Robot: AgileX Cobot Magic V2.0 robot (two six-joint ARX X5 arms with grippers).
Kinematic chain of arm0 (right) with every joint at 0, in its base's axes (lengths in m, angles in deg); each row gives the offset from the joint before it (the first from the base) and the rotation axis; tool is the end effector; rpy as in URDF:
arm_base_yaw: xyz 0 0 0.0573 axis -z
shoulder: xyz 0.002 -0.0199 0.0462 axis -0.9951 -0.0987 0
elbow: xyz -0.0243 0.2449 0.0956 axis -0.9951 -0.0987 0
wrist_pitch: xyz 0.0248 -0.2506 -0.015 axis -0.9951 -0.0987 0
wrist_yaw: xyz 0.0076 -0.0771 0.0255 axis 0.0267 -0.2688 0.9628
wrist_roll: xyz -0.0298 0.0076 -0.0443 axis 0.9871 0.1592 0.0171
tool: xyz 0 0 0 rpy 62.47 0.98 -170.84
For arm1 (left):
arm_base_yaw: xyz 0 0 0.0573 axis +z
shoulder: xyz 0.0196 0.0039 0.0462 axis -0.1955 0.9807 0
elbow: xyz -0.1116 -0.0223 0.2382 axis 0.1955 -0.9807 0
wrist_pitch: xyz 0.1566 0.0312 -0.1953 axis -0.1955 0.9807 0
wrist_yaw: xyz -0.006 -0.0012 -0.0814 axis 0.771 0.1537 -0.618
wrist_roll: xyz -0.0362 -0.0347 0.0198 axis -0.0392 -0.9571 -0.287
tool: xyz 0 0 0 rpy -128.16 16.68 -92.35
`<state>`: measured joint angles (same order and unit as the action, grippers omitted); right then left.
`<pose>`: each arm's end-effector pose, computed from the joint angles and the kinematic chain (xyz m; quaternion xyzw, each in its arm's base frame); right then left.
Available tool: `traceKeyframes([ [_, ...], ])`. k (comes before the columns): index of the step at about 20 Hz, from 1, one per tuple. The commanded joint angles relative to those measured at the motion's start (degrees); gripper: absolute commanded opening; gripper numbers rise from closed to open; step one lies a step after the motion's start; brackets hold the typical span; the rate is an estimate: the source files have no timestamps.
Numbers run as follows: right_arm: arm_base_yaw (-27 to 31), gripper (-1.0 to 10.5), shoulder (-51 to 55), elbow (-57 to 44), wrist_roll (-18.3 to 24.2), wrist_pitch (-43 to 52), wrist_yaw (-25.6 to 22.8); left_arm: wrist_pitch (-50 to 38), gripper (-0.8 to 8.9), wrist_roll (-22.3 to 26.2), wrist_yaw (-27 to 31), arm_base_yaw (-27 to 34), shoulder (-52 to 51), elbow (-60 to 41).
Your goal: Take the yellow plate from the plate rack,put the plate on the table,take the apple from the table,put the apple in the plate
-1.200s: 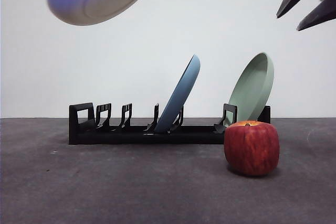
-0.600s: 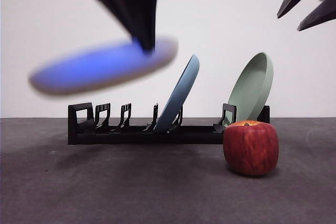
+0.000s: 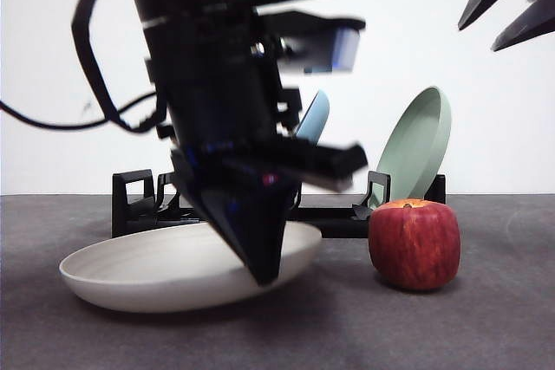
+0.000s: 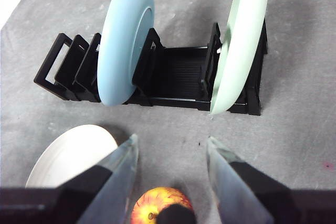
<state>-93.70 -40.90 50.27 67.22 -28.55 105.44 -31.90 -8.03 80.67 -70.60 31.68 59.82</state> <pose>0.2210 0.0460 0.3088 0.1130 0.3193 0.2050 0.9183 0.1668 -0.2696 0.1799 0.2866 0.4716 -0.3076 0.7751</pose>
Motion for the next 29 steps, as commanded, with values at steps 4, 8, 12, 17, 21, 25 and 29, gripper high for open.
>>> traceKeyframes([
  [4, -0.02, 2.2, -0.13, 0.17, 0.48, 0.33, 0.04, -0.15, 0.33, 0.04, -0.57, -0.2, 3.19, -0.22],
  [8, -0.15, 2.3, -0.13, 0.17, 0.52, 0.28, 0.17, 0.02, 3.23, 0.02, -0.35, 0.2, 2.73, 0.02],
  [12, -2.25, 3.3, -0.13, 0.17, 4.7, -1.16, 0.09, 1.33, 3.22, 0.02, -0.26, 0.17, -1.97, 1.92],
  [17, -9.25, 4.8, -0.13, 0.2, 6.14, -2.4, -2.97, 1.01, 3.18, 0.07, 0.44, 0.31, -17.77, 5.4],
  [21, -17.03, 4.8, -1.16, 0.22, 7.8, -5.2, -11.76, 1.27, 3.17, 0.04, 8.7, 0.31, -33.16, 6.05],
  [25, -22.8, 4.8, -6.78, 0.22, 8.68, -5.53, -18.47, 1.29, 3.14, 0.02, 15.1, 0.28, -47.78, 6.05],
  [29, -23.39, 5.1, -16.17, 0.22, 9.14, -4.72, -19.47, 1.77, 3.14, 0.02, 17.18, 0.28, -57.59, 6.05],
])
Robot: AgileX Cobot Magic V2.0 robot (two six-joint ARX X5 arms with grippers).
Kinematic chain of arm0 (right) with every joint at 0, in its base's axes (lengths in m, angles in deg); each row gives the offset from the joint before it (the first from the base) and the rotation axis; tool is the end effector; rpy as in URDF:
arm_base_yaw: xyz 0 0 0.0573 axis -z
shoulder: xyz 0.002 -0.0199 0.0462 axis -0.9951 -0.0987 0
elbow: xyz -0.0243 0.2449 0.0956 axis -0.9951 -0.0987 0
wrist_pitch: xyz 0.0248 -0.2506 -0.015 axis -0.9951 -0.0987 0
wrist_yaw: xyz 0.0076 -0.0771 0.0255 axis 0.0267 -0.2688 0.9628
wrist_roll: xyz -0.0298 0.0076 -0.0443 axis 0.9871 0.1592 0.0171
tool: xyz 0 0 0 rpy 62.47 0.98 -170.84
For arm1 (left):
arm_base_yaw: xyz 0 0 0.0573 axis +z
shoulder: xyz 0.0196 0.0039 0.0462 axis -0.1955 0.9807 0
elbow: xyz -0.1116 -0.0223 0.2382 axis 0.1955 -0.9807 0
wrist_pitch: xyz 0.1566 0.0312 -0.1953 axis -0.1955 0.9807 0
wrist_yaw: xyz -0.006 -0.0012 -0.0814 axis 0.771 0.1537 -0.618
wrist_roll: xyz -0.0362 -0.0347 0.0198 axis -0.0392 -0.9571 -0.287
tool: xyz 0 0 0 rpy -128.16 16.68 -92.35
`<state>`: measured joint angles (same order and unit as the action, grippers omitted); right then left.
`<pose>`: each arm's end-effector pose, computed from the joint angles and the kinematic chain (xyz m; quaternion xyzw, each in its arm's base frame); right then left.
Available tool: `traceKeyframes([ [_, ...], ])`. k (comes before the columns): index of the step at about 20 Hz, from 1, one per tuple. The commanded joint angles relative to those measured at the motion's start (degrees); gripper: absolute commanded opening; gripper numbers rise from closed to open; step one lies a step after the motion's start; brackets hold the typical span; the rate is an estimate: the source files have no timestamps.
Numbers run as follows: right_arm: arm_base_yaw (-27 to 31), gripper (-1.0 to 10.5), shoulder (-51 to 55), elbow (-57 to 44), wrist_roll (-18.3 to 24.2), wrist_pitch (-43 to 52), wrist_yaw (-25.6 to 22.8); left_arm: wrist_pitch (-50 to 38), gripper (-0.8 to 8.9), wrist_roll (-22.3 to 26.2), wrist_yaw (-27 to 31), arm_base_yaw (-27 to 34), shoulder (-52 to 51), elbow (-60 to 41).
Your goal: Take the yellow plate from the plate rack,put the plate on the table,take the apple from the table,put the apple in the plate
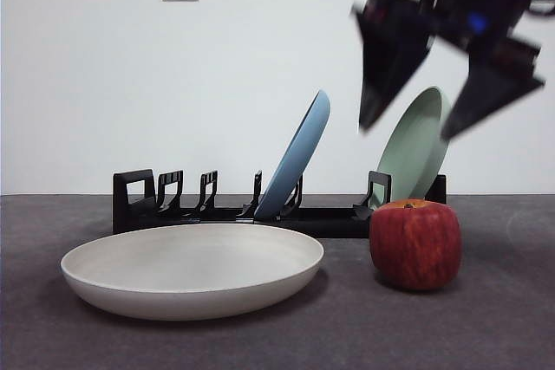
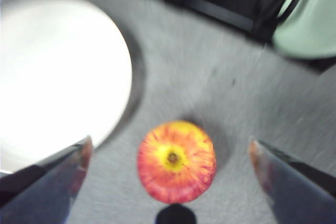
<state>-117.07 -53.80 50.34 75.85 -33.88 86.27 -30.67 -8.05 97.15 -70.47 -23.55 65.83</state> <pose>0.2191 0.1407 0.2512 -0.1092 0.4330 0.2429 0.8612 0.0680 -0.0872 0.4208 -0.0016 0.0648 -0.2604 0.9633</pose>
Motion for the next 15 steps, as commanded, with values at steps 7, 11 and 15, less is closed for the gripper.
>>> traceKeyframes([
  [7, -0.02, 5.0, -18.27, 0.15, 0.39, 3.45, -0.07, 6.67, 3.14, -0.22, 8.79, 0.07, -8.72, 0.04],
  [11, -0.02, 2.2, -20.24, 0.15, -0.44, 2.25, -0.26, 8.31, 3.14, -0.24, 9.29, 0.07, -8.7, 0.04],
  [15, -0.02, -0.1, -20.09, 0.2, -0.44, 1.9, -0.28, 8.26, 3.14, -0.2, 10.38, 0.07, -8.7, 0.04],
])
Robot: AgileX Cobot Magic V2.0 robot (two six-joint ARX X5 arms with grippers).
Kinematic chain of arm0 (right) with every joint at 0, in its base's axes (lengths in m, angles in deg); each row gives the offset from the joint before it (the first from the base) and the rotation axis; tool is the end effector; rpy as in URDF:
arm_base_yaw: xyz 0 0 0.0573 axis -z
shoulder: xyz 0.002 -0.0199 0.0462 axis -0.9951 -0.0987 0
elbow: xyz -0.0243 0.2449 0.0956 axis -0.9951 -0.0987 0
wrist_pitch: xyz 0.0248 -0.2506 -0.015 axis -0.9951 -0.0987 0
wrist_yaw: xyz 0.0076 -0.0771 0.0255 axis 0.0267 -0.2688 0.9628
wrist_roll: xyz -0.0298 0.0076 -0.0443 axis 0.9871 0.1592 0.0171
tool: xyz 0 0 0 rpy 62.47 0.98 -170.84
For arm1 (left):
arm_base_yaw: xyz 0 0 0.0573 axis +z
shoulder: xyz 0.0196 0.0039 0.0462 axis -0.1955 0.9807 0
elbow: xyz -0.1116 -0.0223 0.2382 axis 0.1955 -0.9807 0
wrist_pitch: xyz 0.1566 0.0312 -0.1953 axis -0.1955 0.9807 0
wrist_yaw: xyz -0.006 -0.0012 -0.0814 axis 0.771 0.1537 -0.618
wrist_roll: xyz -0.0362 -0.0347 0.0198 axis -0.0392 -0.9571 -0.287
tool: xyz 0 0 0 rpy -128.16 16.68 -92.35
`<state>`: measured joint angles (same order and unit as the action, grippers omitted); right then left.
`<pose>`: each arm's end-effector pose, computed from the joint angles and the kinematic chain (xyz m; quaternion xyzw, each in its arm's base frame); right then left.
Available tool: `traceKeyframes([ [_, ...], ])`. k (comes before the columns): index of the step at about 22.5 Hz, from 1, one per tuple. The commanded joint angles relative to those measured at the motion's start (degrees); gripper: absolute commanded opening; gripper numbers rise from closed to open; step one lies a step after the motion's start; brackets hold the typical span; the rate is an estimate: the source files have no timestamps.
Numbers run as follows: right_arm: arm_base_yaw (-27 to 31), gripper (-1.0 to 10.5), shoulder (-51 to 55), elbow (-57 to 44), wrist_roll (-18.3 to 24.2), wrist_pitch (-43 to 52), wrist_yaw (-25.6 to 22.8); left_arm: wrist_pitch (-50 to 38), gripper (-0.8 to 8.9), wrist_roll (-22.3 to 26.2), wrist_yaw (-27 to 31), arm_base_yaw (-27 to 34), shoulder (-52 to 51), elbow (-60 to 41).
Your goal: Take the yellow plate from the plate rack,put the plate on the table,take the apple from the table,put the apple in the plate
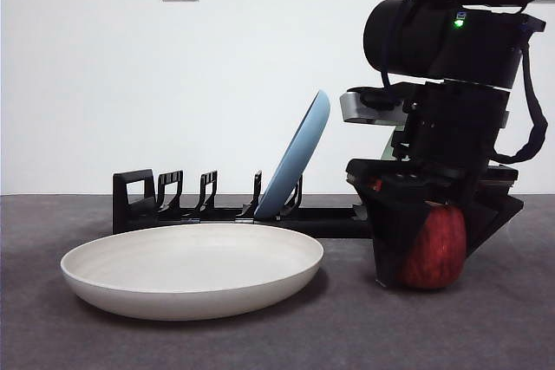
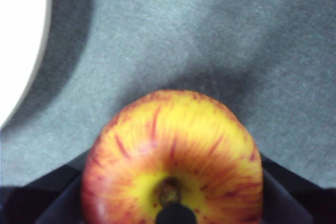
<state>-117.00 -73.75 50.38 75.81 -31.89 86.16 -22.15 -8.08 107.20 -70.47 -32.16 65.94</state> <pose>0.2524 0.1616 0.1615 -0.1484 0.5610 0.2164 0.7851 0.0448 -0.0400 0.4177 0.0001 0.0548 -0.1756 0.9829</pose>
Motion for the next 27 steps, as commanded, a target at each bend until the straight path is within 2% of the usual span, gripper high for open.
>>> traceKeyframes([
  [1, -0.09, -0.1, 0.2, 0.33, -0.42, -0.11, -0.17, -0.26, 3.14, -0.17, 0.33, 0.04, -0.09, -0.07],
  [7, -1.55, -0.1, 6.14, 7.52, -2.34, -3.45, 1.68, -0.28, 3.14, -0.13, 0.33, 0.07, -0.09, -0.07],
  [12, -7.58, -0.1, 5.77, 19.39, -2.34, -5.92, 4.87, -0.31, 3.14, 0.07, 0.35, 0.07, -0.09, -0.07],
  [19, -17.25, -0.1, -5.77, 30.71, -2.21, -6.16, 4.59, -0.24, 3.14, 0.26, 0.35, 0.07, -0.09, -0.07],
  [27, -18.73, -0.1, -19.98, 31.26, -2.1, -7.41, 2.78, 2.1, 3.14, 0.22, 0.33, 0.07, -0.09, -0.07],
])
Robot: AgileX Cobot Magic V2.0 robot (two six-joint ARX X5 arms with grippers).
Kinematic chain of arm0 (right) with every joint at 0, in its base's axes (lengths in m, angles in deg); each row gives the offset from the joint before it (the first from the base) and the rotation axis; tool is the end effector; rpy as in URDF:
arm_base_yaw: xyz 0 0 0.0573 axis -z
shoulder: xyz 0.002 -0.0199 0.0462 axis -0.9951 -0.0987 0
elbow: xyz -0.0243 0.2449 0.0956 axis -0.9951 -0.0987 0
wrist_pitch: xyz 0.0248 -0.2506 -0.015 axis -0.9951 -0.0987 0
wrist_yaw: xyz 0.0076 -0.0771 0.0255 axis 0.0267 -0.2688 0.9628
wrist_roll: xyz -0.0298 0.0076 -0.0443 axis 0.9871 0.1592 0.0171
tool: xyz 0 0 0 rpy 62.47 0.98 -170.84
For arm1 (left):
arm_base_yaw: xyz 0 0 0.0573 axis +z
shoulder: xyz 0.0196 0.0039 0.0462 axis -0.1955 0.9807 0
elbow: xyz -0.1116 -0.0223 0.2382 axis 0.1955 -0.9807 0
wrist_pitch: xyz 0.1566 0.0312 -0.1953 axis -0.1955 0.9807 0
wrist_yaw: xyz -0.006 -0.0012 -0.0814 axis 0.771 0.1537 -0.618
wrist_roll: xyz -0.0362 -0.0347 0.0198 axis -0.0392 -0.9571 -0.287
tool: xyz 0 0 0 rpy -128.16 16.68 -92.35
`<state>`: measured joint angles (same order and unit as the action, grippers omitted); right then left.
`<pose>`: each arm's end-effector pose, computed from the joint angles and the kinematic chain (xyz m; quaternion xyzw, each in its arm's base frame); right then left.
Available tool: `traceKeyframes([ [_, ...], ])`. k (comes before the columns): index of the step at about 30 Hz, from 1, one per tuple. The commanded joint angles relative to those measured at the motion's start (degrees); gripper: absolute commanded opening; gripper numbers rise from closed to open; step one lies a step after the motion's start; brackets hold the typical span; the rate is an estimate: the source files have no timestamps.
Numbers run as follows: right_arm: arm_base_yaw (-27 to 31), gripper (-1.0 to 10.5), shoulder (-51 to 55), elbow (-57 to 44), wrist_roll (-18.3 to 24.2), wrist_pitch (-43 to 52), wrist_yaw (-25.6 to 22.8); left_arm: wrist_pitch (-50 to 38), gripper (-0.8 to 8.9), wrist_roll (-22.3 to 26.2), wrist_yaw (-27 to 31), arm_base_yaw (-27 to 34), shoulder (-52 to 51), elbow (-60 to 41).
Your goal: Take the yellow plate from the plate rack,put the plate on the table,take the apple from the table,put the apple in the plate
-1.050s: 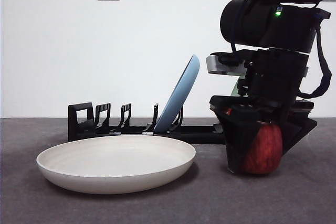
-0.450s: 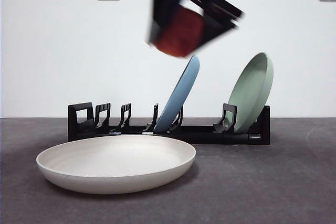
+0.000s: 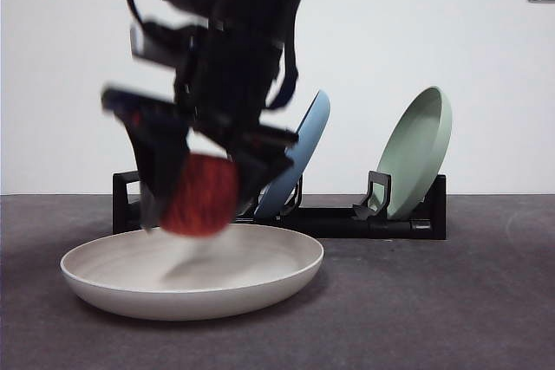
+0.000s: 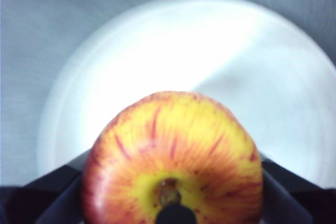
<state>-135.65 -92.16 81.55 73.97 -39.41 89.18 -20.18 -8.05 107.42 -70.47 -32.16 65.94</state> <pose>0.2548 0.3204 0.1966 -0.1956 0.5080 0.3641 0.7557 0.0446 -0.0394 0.4147 0.0134 0.0657 -0.1729 0.9827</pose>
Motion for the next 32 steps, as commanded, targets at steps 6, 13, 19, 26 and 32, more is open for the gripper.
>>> traceKeyframes([
  [6, -0.09, 0.0, -5.51, 0.07, -0.26, -0.15, -0.22, 0.85, 3.14, 0.17, 0.11, 0.07, -0.09, -0.07],
  [13, -0.5, 4.6, -5.66, 0.07, -0.33, -0.33, -0.24, 2.19, 3.14, 0.02, 0.11, 0.07, -0.09, -0.07],
  [19, -0.52, 5.0, -5.49, 0.09, -0.31, -0.63, -0.2, 2.21, 3.14, 0.02, 0.11, 0.07, -0.09, -0.07],
  [26, -0.46, 5.0, -2.36, 0.09, -0.28, -1.31, -0.15, 2.1, 3.14, 0.02, 0.13, 0.07, -0.09, -0.07],
  [32, 0.07, 5.0, 4.24, 0.09, 1.57, -1.38, -0.42, 1.2, 3.14, 0.02, 0.59, 0.07, 0.63, -0.07],
])
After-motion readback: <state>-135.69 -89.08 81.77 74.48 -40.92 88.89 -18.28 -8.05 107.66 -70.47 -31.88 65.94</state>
